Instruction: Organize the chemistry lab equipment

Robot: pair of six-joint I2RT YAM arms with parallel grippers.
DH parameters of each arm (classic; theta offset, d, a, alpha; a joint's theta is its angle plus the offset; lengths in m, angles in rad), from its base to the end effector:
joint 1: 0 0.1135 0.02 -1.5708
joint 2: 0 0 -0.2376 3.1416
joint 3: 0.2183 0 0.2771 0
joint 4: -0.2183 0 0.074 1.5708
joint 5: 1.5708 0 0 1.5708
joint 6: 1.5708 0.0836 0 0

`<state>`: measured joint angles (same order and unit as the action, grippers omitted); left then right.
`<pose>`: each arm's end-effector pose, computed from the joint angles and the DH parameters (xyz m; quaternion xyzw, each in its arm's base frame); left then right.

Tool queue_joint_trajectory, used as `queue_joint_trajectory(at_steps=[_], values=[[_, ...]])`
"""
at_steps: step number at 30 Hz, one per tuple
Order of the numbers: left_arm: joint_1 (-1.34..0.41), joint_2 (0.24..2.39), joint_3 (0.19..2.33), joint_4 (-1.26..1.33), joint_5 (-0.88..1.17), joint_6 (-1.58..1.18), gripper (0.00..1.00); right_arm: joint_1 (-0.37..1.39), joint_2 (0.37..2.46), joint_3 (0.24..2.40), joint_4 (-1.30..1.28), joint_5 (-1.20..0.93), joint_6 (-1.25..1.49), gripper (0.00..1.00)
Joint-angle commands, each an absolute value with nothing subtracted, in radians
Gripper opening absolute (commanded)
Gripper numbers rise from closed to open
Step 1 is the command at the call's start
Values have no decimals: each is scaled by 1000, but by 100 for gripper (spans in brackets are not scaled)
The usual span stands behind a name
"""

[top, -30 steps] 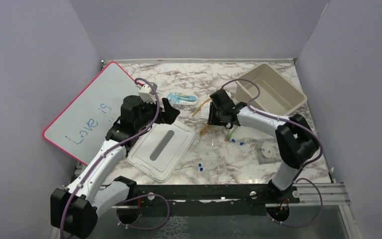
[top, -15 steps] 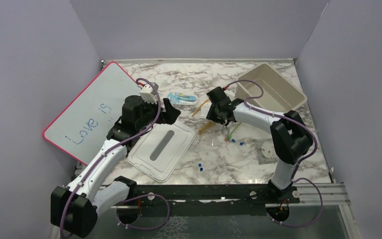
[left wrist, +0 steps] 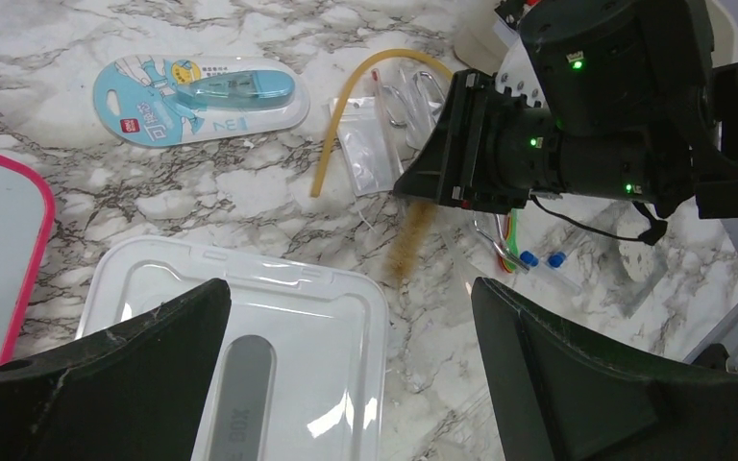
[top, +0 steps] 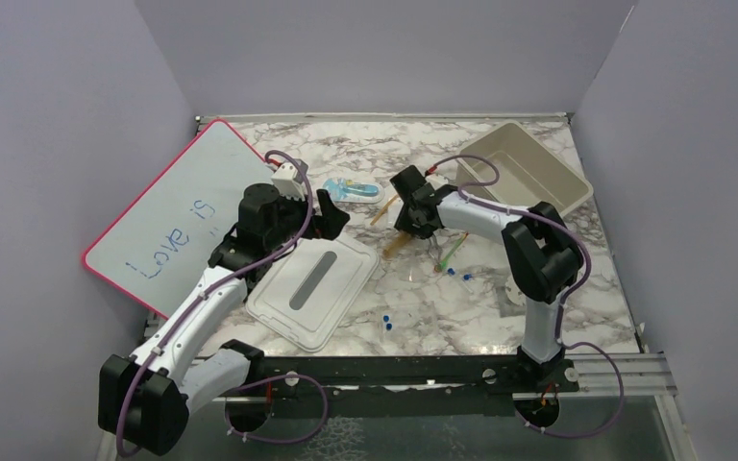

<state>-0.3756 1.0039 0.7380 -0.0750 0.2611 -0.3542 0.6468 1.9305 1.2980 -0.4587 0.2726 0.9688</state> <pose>0.2852 -0.1356 0.2490 0.0838 0.8090 -0.3035 0.4964 0.3556 0.2403 0.0873 0.1861 0.9448 0.0789 0.2580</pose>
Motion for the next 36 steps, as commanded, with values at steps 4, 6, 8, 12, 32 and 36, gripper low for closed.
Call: queue_joint_trajectory(at_steps=[4, 6, 8, 12, 32, 36], values=[[-380, 1013, 737, -40, 258, -353, 99, 652, 1959, 1376, -456, 289, 930, 17], [-378, 1014, 736, -38, 258, -354, 99, 652, 1937, 1368, -435, 280, 914, 6], [-375, 1018, 739, -38, 271, -355, 99, 652, 1915, 1361, -413, 267, 892, 1], [-368, 1019, 737, -38, 273, -357, 99, 652, 1851, 1344, -372, 257, 831, 1], [-359, 1009, 735, -54, 276, -360, 99, 651, 2004, 1497, -526, 119, 705, 41], [-359, 1000, 730, -64, 273, -358, 99, 652, 2032, 1509, -541, 136, 698, 38]])
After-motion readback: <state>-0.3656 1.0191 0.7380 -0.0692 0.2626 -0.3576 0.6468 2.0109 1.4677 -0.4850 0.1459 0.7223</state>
